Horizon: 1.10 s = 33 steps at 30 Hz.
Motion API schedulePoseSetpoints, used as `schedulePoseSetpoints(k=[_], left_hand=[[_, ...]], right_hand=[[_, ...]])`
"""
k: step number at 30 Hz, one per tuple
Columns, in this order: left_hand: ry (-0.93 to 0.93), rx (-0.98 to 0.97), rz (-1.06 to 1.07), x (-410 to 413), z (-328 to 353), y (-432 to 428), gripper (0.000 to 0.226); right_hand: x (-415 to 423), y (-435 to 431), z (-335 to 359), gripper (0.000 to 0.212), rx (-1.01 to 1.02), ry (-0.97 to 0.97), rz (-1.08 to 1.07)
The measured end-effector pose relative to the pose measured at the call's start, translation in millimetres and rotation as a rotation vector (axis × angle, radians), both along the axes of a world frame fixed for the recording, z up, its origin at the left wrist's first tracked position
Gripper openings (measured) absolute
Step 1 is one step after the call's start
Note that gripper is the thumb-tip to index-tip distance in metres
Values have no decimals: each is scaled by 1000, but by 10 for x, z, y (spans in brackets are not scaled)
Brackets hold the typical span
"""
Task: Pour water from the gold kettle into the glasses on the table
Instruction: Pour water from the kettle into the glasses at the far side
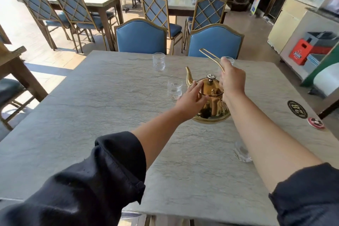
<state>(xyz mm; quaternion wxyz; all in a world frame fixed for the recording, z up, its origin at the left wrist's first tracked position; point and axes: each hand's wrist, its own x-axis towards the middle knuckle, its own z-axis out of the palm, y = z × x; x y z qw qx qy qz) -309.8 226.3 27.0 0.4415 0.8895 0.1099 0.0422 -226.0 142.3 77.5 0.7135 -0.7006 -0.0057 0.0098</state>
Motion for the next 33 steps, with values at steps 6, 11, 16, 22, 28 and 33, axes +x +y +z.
schedulePoseSetpoints(k=[6,11,16,22,28,33], left_hand=[[29,95,26,-146,180,-343,63],[24,137,97,-162,295,-737,61],[9,170,180,-110,304,-1195,65],[36,176,218,11,322,-1627,68],[73,229,209,237,327,-1892,65],[101,217,262,499,221,-2171,64]], right_hand=[[-126,-368,81,44,64,16,39],[-64,-732,128,43,79,-13,115],[68,-1080,175,46,27,-45,229],[319,-1459,191,44,43,-72,318],[601,-1730,141,46,98,-41,294],[915,-1934,43,47,91,-34,348]])
